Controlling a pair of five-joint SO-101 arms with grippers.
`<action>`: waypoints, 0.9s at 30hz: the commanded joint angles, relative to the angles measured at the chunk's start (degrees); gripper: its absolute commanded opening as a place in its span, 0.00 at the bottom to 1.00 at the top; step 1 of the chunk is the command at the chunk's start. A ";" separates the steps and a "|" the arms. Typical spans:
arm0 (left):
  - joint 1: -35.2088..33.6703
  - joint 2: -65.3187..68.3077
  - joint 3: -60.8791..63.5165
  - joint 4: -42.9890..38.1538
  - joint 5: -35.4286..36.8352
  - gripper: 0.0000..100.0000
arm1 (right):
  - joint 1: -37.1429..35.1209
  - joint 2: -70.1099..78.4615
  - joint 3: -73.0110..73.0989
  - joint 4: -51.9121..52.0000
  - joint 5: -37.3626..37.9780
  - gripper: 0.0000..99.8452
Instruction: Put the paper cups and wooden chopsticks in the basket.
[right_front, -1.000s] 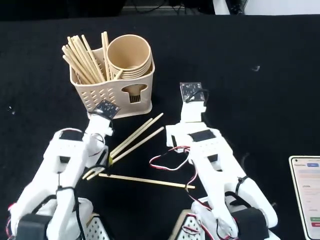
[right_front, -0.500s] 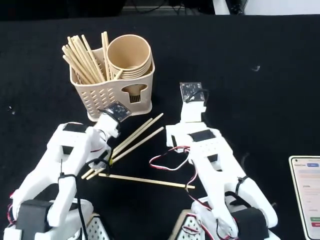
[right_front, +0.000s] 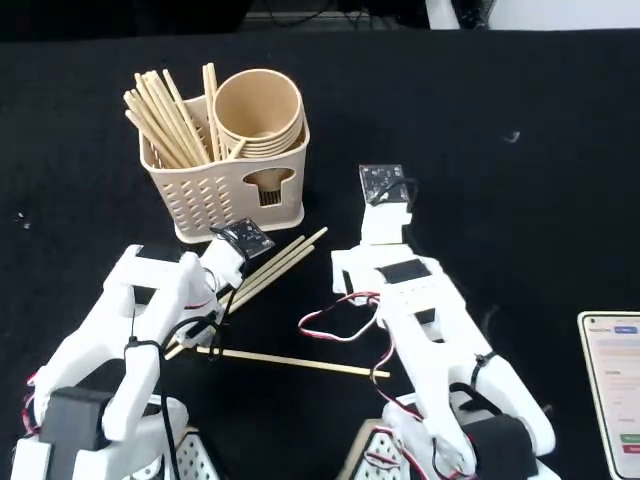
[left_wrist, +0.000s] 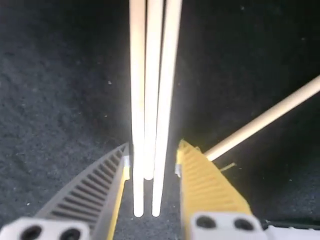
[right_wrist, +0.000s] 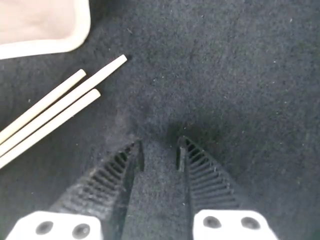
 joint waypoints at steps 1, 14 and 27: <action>0.48 0.35 -0.04 4.04 -0.53 0.08 | 0.97 -2.77 0.13 -0.88 0.53 0.12; -1.45 -1.14 -2.15 13.54 -8.44 0.03 | 0.97 -2.77 0.13 -0.88 0.53 0.12; -5.05 -9.85 -5.14 14.95 -13.27 0.28 | 0.97 -2.77 0.04 -0.88 0.53 0.12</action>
